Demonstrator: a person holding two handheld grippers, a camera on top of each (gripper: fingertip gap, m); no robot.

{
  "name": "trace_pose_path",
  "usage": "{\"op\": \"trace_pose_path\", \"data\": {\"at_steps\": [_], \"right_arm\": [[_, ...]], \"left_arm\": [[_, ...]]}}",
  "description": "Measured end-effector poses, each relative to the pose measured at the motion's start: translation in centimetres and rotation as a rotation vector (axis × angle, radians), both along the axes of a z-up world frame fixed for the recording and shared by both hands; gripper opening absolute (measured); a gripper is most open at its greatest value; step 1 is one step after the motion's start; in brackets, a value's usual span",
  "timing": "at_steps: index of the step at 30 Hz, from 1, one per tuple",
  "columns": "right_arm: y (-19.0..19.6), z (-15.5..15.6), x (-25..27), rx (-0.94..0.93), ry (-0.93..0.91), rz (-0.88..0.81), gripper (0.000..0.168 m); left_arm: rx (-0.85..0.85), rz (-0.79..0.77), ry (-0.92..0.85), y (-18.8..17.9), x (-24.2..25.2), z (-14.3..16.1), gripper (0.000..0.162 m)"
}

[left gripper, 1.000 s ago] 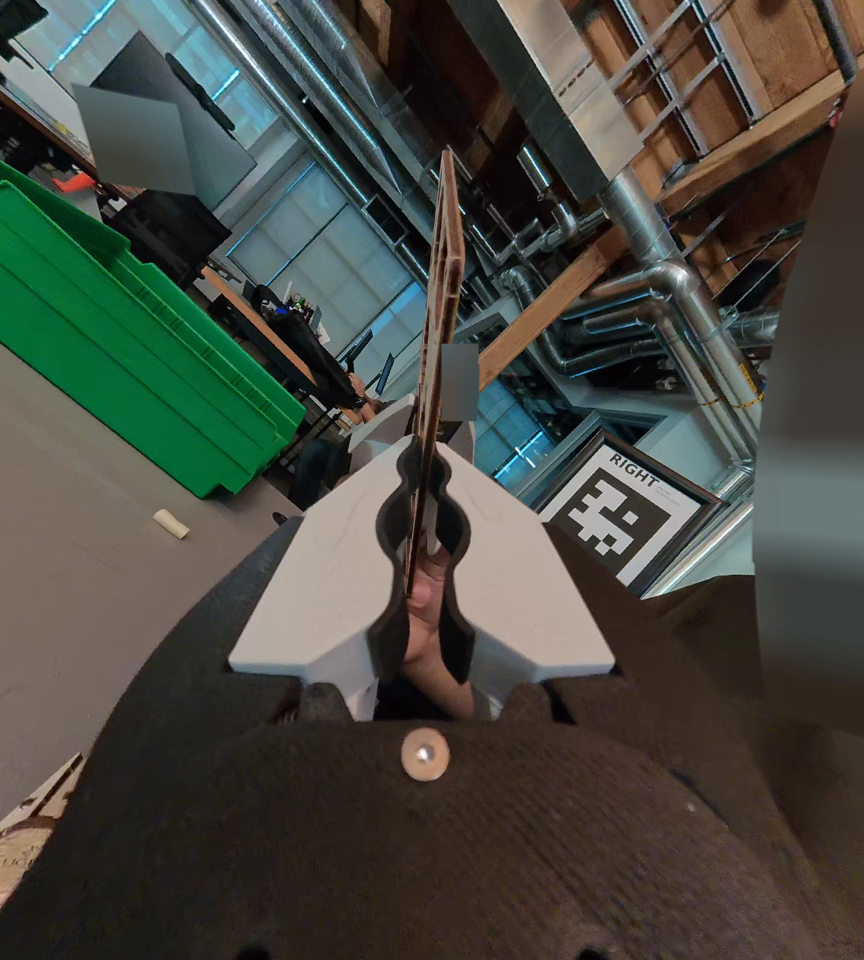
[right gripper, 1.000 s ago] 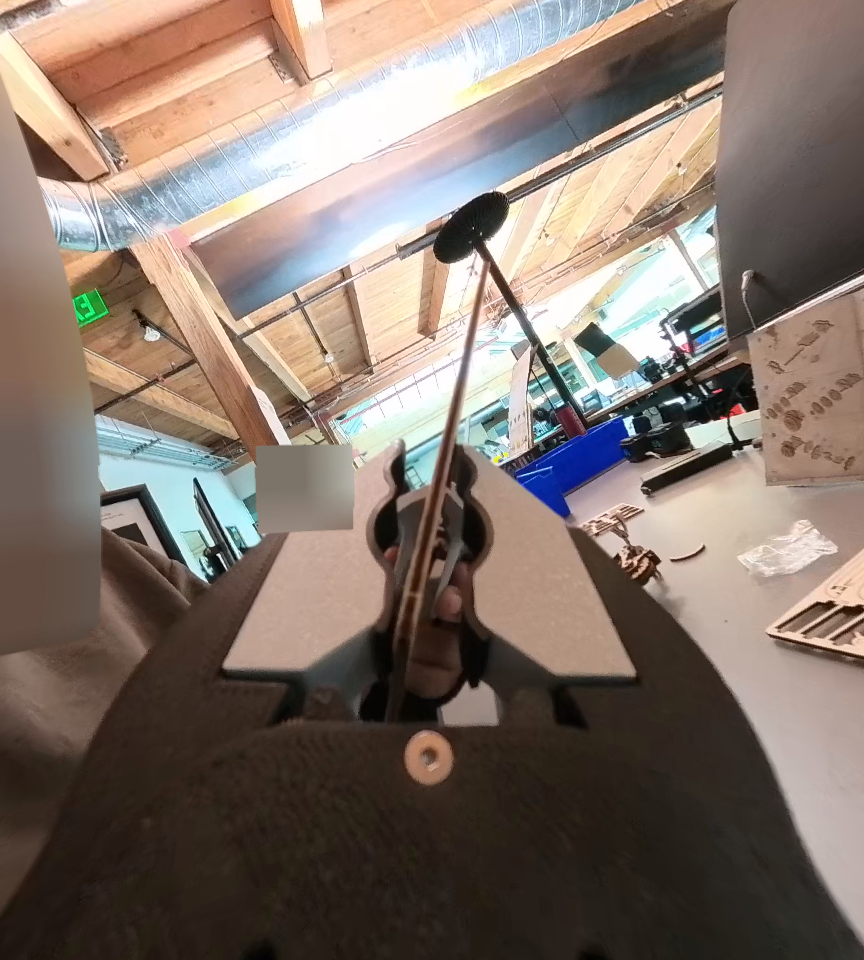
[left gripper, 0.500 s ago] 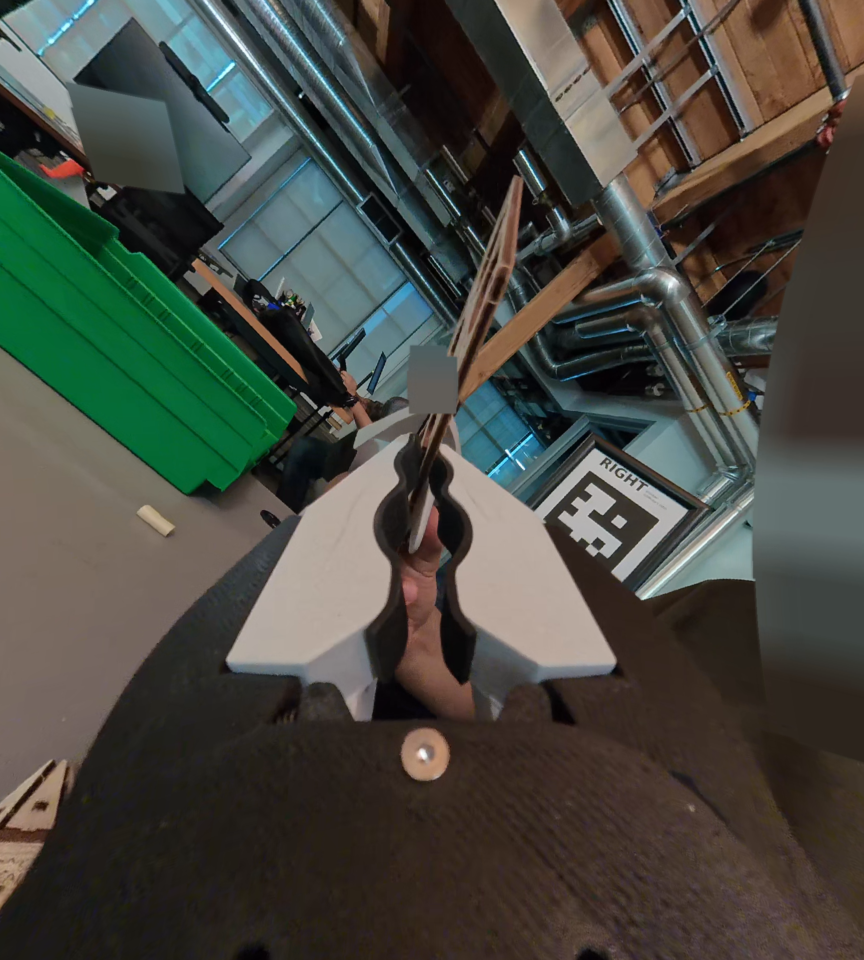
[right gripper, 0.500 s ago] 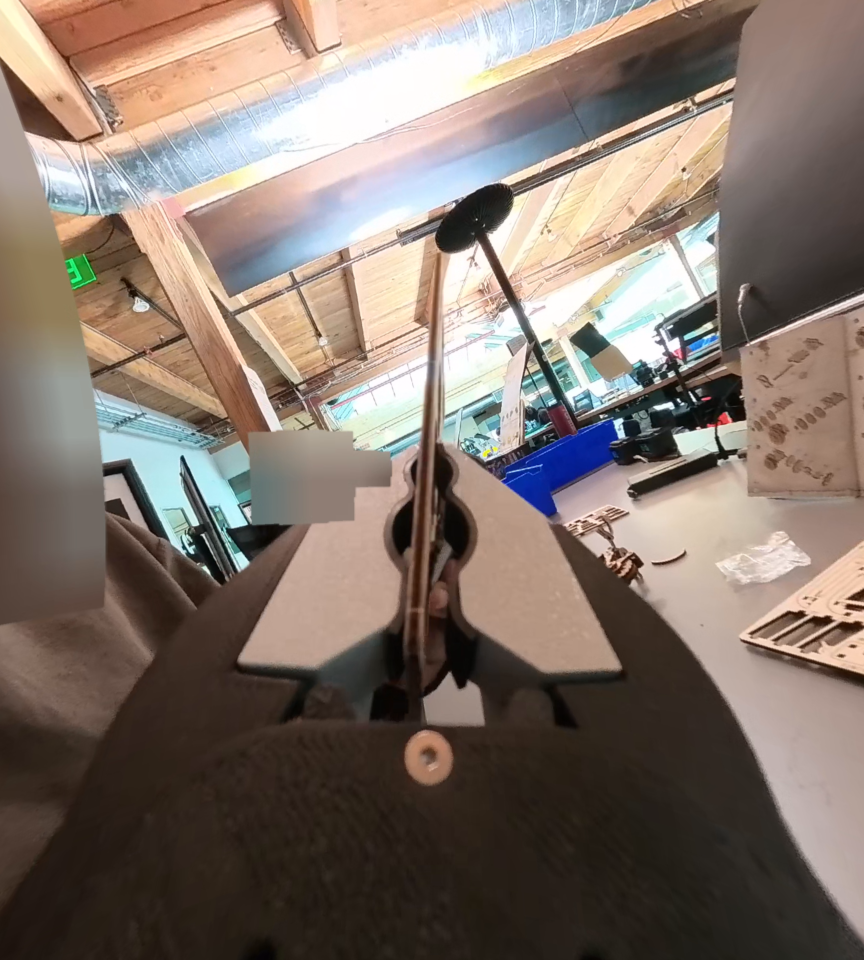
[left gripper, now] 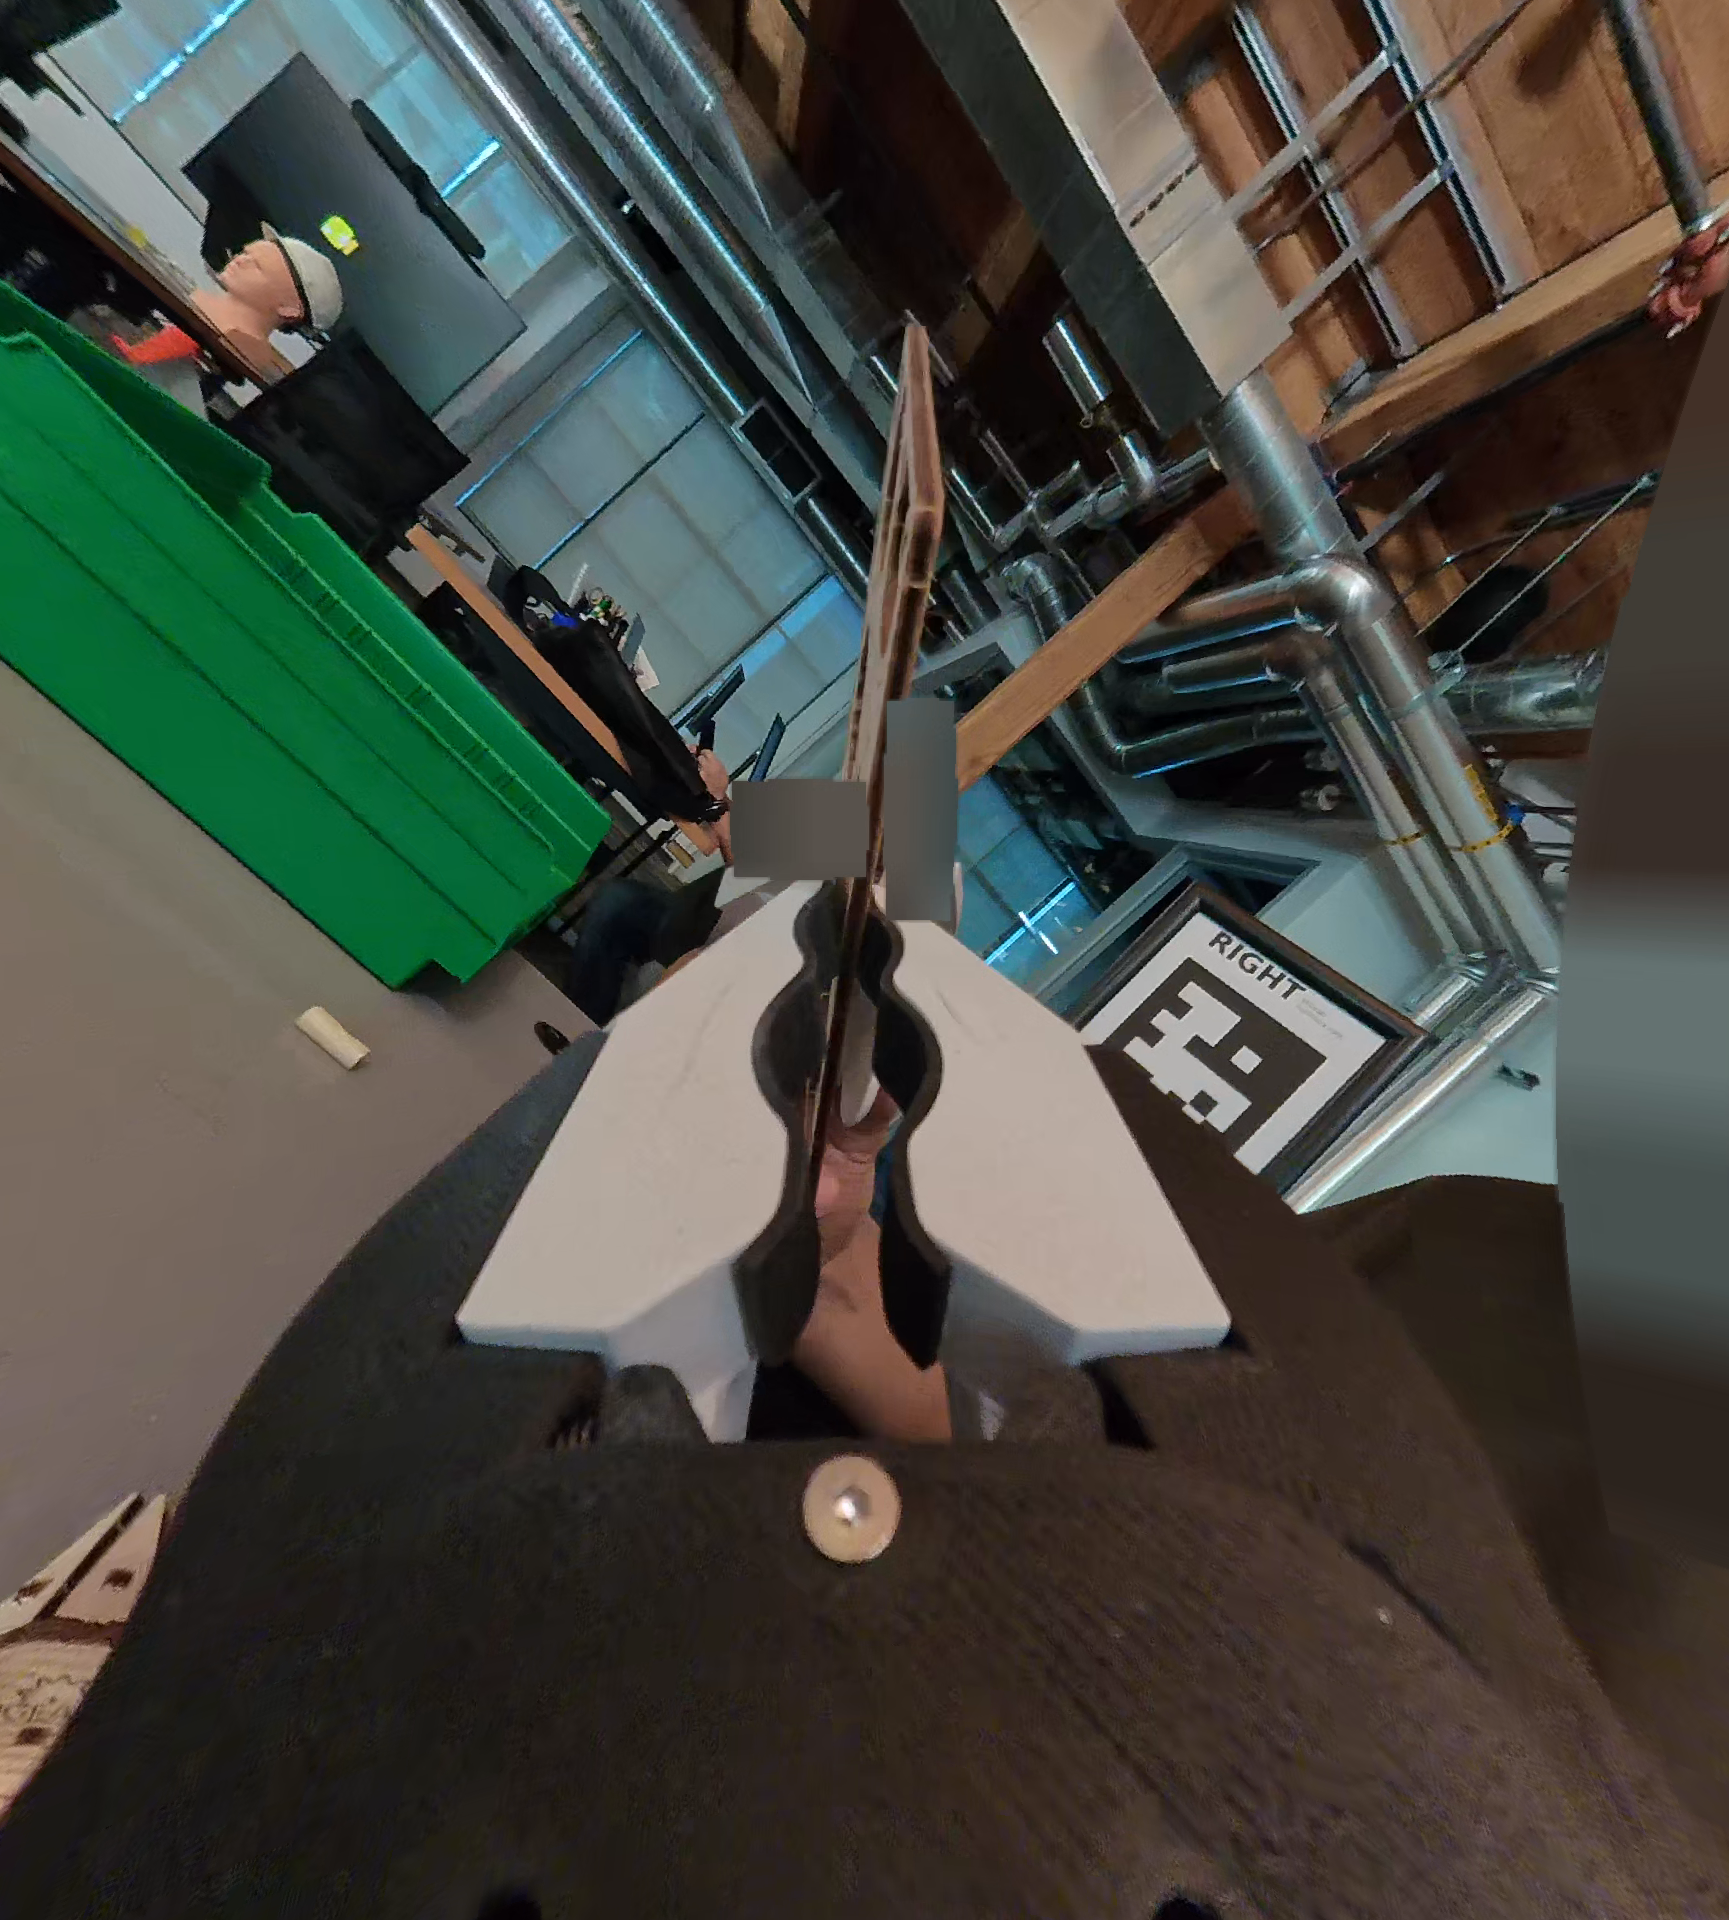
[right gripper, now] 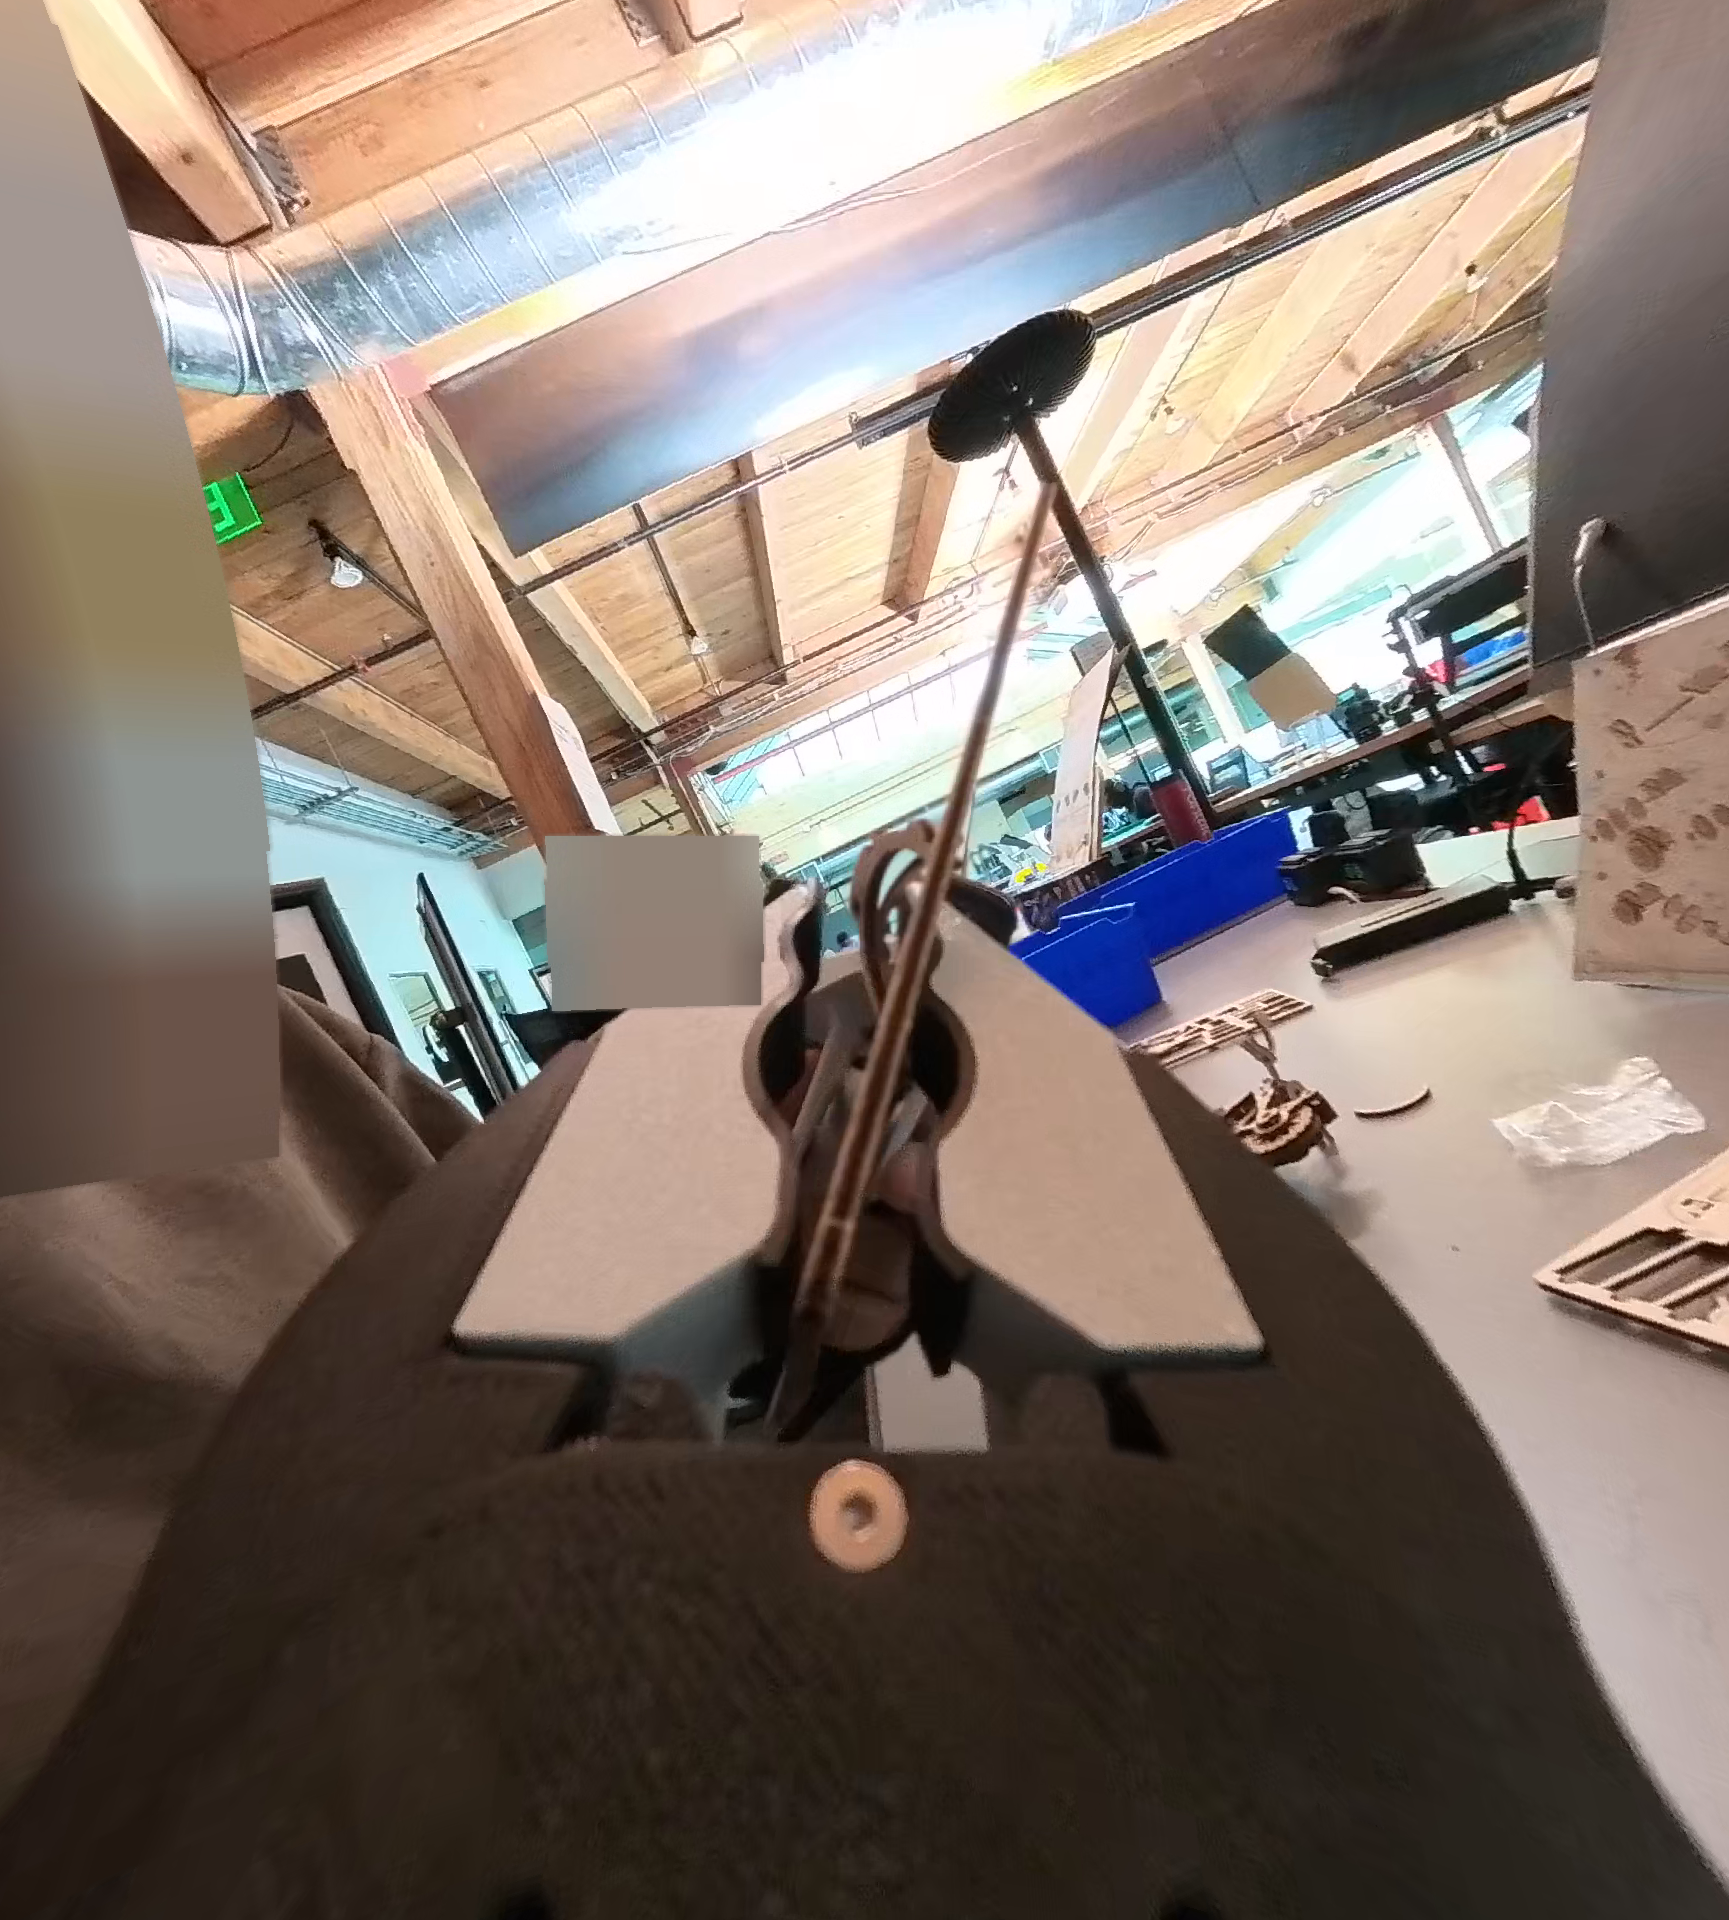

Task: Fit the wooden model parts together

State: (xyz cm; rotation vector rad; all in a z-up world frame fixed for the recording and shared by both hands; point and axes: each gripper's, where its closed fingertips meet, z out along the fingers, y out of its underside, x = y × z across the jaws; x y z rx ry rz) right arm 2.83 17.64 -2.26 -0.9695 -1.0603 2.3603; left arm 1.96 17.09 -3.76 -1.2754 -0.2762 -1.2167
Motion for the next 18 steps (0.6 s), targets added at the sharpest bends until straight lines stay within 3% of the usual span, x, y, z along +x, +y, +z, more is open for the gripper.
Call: {"op": "trace_pose_path", "data": {"at_steps": [4, 13, 15, 18], "right_arm": [[0.6, -0.2, -0.3, -0.032, -0.020, -0.012, 0.025], [5.5, -0.9, -0.4, -0.131, -0.087, -0.156, 0.032], [7.1, -1.2, -0.2, -0.059, -0.116, -0.273, 0.031], [7.4, -1.3, -0.1, 0.278, -0.161, -0.466, 0.033]], "left_arm": [[-0.001, 0.023, -0.013, 0.0, -0.5, -0.1, 0.000], [-0.012, 0.213, 0.014, -0.3, -4.3, 0.0, 0.000], [-0.056, 0.257, 0.107, -0.2, -4.9, -0.6, 0.000], [-0.115, 0.308, 0.294, 0.1, -5.0, -1.2, 0.000]]}}
